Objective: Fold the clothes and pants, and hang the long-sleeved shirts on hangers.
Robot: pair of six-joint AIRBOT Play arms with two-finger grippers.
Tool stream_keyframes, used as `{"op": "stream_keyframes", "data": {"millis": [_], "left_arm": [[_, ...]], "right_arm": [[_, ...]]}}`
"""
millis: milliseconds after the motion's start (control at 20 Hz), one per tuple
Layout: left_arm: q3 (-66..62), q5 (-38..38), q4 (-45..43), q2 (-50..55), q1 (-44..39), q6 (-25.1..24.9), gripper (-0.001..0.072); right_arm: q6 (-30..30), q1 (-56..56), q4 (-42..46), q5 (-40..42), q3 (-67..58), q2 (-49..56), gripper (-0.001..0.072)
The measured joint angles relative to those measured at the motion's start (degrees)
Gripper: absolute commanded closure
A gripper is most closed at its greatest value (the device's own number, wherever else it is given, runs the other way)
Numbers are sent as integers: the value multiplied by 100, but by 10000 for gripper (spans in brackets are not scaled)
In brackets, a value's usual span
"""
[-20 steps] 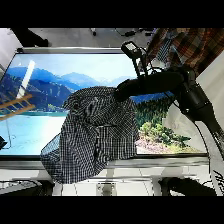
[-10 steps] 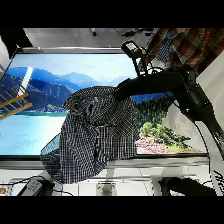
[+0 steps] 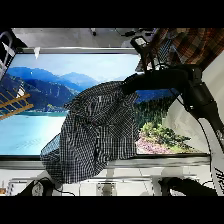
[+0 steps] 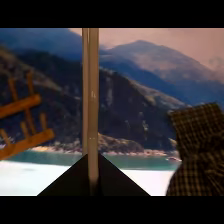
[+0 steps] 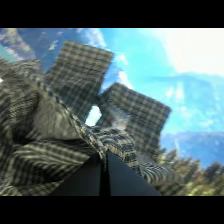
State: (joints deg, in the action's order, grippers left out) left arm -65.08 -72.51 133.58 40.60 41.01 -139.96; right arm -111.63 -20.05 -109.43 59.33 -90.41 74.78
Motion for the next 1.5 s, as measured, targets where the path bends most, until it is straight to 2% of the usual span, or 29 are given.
{"op": "stream_keyframes", "data": {"millis": [250, 500, 1050, 1500], "left_arm": [[-507, -1779, 22, -299, -1366, -94, 671], [-610, -2817, 4, -407, -2087, -61, 672], [-726, -3230, 380, -721, -2439, -118, 671], [-1130, -3257, 431, -728, -2479, -129, 671]], "right_arm": [[-31, 367, 11, -20, 0, 0, 677], [-92, 455, -2, -17, 0, 0, 677], [-79, 481, 101, -411, 0, 240, 676], [562, 481, 326, -955, -11, 439, 676]]}}
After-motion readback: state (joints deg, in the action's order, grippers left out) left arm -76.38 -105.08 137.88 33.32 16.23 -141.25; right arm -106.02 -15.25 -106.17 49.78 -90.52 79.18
